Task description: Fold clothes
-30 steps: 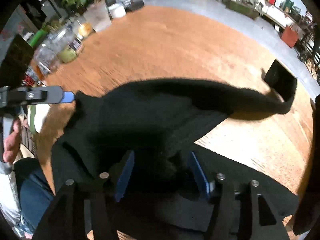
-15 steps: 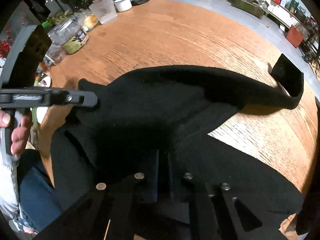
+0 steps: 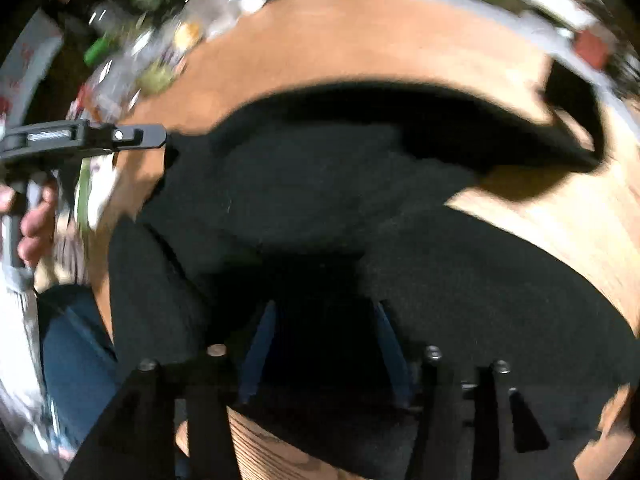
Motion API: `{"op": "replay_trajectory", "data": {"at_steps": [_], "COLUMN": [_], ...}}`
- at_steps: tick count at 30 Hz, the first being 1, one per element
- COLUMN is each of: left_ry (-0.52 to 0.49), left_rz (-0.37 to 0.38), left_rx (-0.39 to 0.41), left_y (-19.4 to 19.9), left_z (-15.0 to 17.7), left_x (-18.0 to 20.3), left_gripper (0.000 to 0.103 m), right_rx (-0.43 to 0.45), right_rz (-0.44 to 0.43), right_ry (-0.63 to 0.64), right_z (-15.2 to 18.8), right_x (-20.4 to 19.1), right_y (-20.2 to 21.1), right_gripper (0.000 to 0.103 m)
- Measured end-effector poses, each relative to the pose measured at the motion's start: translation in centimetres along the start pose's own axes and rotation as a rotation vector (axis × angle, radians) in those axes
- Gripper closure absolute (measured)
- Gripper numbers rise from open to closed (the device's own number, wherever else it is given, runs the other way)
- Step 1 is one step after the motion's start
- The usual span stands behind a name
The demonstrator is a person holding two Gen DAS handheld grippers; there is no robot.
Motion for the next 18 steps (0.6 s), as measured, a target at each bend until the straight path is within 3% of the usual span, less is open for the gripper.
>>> {"op": "replay_trajectory", "data": {"at_steps": [1, 3, 7, 11, 12, 13, 14, 15, 18], "left_ry": [0.011, -0.017, -0.094, -0.148, -0.175, -0.197, -0.214, -0.216, -0.214], "left_rz": [0.019, 0.043, 0.042, -0.052, -0.077, -0.107, -0.135, -0.153, -0.139], "left_rx": [-0.004, -0.006, -0.037, -0.073, -0.074, -0.072, -0.071, -0.073, -0.088], "left_y": [0.0, -0.3, -2.0, -4.2, -4.6, -4.7, -4.7, -4.7, -3.6], "left_z": [-0.1, -0.1, 0.3, 1.3, 1.7, 2.2, 2.6, 3.0, 3.7], "left_x": [-0.1, 0.9, 3.3, 4.3, 4.7, 4.7, 4.6, 4.4, 4.2], "left_gripper": [0.042, 0.036, 0.036, 0.036, 0.045, 0.073, 0.09, 0.099, 0.099], "right_rx": [0.043, 0.112, 0.179, 0.247, 0.267, 0.281, 0.296, 0.311, 0.351], "right_rz": [0.004, 0.004, 0.039, 0.059, 0.065, 0.073, 0.085, 0.101, 0.131], "right_ry": [-0.021, -0.048, -0.101, -0.2, -0.231, -0.248, -0.265, -0.289, -0.38], "right_z": [0.4, 1.9, 5.1, 8.4, 9.1, 9.5, 9.9, 10.2, 11.1], "right_x": [0.0, -0.1, 0.6, 3.0, 4.2, 5.1, 6.0, 7.2, 10.9], "right_y": [0.9, 2.3, 3.8, 5.8, 6.4, 6.7, 7.3, 7.9, 9.7], "right_gripper": [0.033, 0.028, 0.028, 0.027, 0.027, 0.026, 0.025, 0.024, 0.024]}}
Point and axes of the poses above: each gripper's, at about its wrist camera, not at the fingertips, and y roughly against the way its jaws point, x to its right, z to its underside, the point moved 2 cm from there along -y, roughly the way its jaws point, and after that the axes turned 9 degrees about -z, right-handed, at the moved point
